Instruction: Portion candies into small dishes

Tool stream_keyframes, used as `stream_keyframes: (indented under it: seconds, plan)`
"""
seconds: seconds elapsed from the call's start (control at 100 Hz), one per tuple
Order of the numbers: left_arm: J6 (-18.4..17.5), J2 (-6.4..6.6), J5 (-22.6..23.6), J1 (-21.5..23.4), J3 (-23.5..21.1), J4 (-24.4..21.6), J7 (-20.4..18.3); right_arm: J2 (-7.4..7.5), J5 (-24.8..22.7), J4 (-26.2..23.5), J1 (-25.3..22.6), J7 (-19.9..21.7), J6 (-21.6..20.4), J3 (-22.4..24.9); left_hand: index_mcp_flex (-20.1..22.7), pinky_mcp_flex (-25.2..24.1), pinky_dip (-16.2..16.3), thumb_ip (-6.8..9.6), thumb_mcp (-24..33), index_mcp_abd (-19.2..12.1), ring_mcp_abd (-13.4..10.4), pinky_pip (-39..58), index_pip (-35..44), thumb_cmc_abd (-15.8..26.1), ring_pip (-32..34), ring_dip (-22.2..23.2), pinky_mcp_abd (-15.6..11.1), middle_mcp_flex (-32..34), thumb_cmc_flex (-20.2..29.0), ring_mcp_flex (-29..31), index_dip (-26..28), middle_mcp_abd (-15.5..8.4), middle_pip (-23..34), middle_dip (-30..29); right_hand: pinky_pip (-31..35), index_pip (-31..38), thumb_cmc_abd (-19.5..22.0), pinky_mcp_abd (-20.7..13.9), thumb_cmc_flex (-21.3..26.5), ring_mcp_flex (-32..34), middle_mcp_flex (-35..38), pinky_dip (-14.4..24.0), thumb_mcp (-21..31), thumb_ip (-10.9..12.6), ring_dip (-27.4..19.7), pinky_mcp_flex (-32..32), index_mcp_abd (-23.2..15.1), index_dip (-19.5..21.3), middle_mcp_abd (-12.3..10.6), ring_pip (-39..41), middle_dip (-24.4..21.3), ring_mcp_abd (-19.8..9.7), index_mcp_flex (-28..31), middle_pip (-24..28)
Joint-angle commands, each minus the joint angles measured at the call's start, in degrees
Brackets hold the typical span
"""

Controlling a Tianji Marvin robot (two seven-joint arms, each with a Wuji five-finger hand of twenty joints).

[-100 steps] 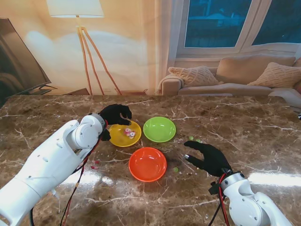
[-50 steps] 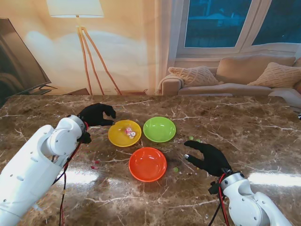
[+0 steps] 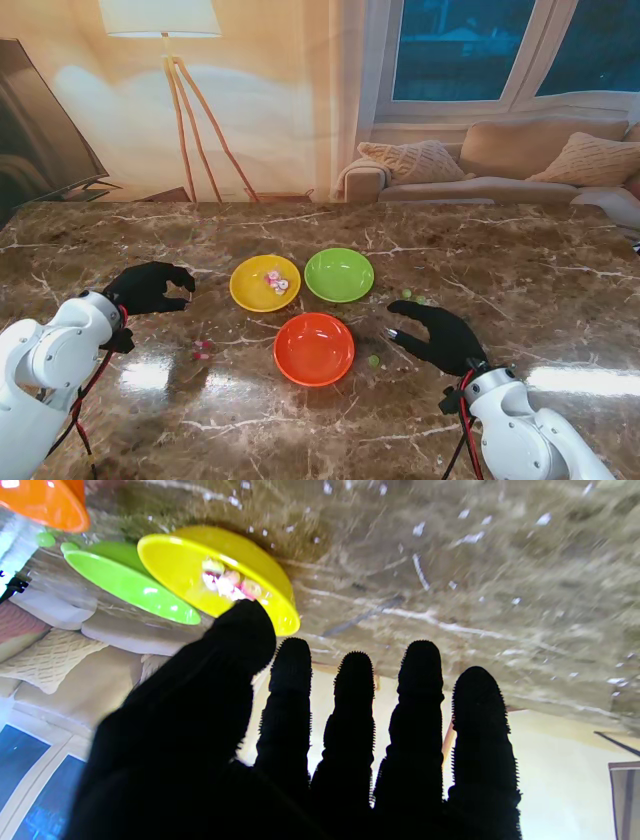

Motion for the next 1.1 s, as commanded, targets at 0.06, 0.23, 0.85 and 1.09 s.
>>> stream_keyframes:
  seconds: [0.06, 0.23, 0.85, 1.09]
  plan:
    - [-1.3, 0.32, 0.5, 2.3, -0.7, 0.3, 0.2, -0.16, -0.2, -0.4, -1.0, 0.5, 0.3, -0.1, -2.8, -3.7, 0.2, 0.67, 6.2, -1.4, -1.0, -3.7, -3.8, 0.2, -3.1, -2.4, 0.6, -3.7, -1.0, -3.6, -3.8, -1.7, -1.7, -1.9, 0.6, 0.3, -0.4, -0.2, 0.1, 0.4, 0.8, 1.3, 1.0, 0.4, 0.7, -0.2, -0.9, 0.2, -0.1, 0.0, 0.5, -0.1, 0.7, 0.2]
    - [-1.9, 0.74, 0.3, 3.0, -0.4, 1.2, -1.9, 0.01, 0.1, -1.2, -1.1, 1.7, 0.4, -0.1, -5.2, -10.6, -1.1, 0.60, 9.2, -3.4, -1.7, -10.4, -5.4, -0.3, -8.0, -6.4, 0.5, -7.9, 3.1, -10.3, -6.5, -2.1, -4.5, -4.6, 0.6, 0.3, -0.4, -0.2, 0.2, 0.4, 0.8, 1.3, 1.0, 0.4, 0.7, -0.3, -0.9, 0.1, -0.1, 0.0, 0.5, 0.0, 0.7, 0.2]
    - [-3.4, 1.07, -0.2, 3.1, 4.2, 8.0, -1.4, 0.05, -0.8, -3.2, -1.7, 1.6, -0.3, 0.5, -9.7, -12.7, 0.7, -0.48, 10.2, -5.9, -2.3, -14.2, 3.1, -2.9, -9.4, -7.5, 0.3, -11.1, 1.6, -14.1, 0.2, -3.2, -3.9, -3.3, 0.7, 0.4, -0.4, -0.1, 0.2, 0.5, 1.4, 1.2, 1.1, 0.4, 0.7, -0.1, -0.9, 0.1, 0.0, 0.1, 0.8, 0.0, 0.8, 0.5]
    - [-2.8, 0.97, 0.4, 1.7, 5.9, 9.4, -0.2, 0.07, -0.5, -3.0, -1.3, 1.9, -0.2, 0.4, -9.0, -12.4, 1.4, -0.31, 10.3, -6.2, -2.3, -13.8, 4.7, -2.1, -8.5, -6.8, 0.2, -10.2, 3.8, -13.3, 1.7, -3.4, -2.3, -1.9, 0.7, 0.4, -0.5, -0.2, 0.1, 0.7, 1.7, 1.2, 1.1, 0.4, 0.8, -0.1, -0.9, 0.1, 0.0, 0.2, 1.0, 0.0, 0.9, 0.6]
